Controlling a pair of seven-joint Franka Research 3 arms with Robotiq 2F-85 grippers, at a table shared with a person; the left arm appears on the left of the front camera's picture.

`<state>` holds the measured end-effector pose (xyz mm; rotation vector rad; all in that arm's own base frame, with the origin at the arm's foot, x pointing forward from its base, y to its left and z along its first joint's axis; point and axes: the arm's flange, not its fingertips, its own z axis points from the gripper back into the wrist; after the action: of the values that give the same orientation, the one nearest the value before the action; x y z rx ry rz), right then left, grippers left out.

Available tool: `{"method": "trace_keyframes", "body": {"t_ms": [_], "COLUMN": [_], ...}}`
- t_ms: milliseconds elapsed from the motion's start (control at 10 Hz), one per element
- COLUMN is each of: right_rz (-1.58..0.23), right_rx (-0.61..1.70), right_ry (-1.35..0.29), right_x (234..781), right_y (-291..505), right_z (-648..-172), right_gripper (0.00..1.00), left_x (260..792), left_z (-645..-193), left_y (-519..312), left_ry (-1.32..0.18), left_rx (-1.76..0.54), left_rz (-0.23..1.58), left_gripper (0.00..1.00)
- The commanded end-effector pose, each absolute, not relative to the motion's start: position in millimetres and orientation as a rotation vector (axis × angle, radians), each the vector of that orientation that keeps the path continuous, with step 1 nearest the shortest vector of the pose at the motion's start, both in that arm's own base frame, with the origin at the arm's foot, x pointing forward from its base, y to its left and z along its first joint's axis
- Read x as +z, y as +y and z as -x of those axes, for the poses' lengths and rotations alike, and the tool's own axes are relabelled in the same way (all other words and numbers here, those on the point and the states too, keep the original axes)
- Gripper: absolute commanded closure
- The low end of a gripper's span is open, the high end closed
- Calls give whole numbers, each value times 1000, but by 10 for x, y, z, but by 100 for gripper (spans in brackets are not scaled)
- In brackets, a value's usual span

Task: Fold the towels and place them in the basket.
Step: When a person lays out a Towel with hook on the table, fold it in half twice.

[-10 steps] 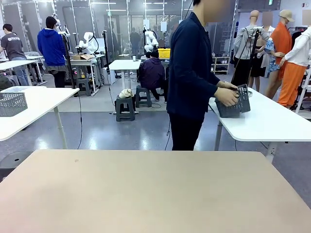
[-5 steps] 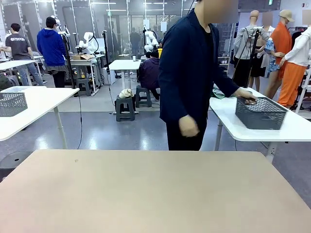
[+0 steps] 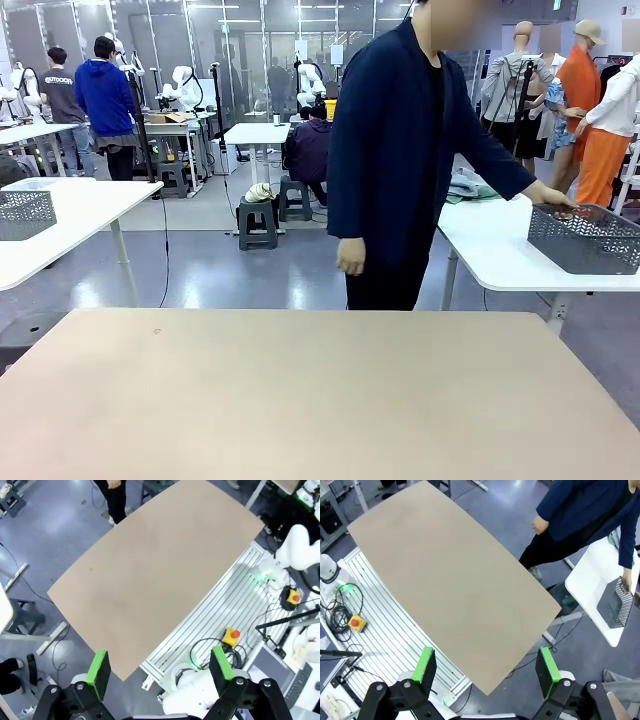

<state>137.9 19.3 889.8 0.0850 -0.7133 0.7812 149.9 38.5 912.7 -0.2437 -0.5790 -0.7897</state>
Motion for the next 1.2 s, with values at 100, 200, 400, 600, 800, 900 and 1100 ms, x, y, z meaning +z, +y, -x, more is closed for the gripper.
{"method": "trace_keyframes", "body": {"t_ms": [100,200,400,600,800,900,1100], "right_rz": [-82,-82,-82,-82,-82,-82,-82], "right_rx": [779,779,779,779,779,779,779], "right_ry": [-717,-717,-717,-717,-717,-717,-717], "right_x": [8892,8892,8892,8892,8892,8892,8892], "right_y": [192,192,192,192,192,192,192], "right_z": [-1382,-1382,-1382,-1382,-1382,-1382,-1382], "right_gripper": [0,0,0,0,0,0,0], "left_x": [9115,9115,9115,9115,9115,9115,9115], "left_z": [-1495,-1495,-1495,-1495,-1495,-1495,-1495], "left_y": [359,359,359,359,359,359,359], "left_ry": [-580,-580,-580,-580,-580,-580,-580], "left_rx": [-788,-788,-788,-788,-788,-788,-788], "left_rz": [241,241,241,241,241,241,241], "left_gripper": [0,0,0,0,0,0,0]}}
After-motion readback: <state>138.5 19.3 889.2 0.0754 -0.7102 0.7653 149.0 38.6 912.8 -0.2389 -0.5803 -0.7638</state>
